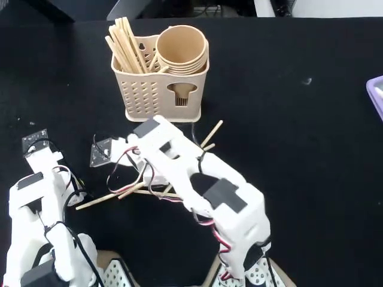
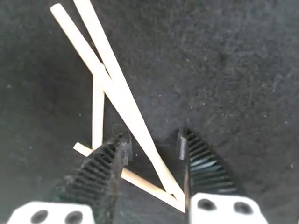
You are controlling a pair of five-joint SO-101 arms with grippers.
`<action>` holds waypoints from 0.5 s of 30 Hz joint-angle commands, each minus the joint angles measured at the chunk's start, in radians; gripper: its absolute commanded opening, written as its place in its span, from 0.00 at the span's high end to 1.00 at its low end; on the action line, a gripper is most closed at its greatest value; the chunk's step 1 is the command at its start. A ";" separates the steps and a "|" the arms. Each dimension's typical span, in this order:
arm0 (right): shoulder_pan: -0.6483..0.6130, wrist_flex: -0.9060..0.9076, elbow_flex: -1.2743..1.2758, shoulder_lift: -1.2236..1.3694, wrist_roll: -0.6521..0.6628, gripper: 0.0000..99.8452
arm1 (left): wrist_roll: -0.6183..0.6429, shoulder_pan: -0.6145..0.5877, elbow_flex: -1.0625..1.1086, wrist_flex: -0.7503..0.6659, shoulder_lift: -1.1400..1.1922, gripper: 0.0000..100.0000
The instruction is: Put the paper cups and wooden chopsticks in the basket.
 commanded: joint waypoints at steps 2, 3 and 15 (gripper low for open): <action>0.029 0.040 -0.076 0.028 0.009 0.92 | 0.006 -0.028 -0.025 -0.015 0.012 0.84; 0.029 0.040 -0.082 0.028 0.008 0.99 | 0.006 -0.028 -0.025 -0.015 0.012 0.84; 0.025 0.040 -0.058 -0.326 -0.161 0.99 | 0.006 -0.030 -0.024 -0.015 0.012 0.84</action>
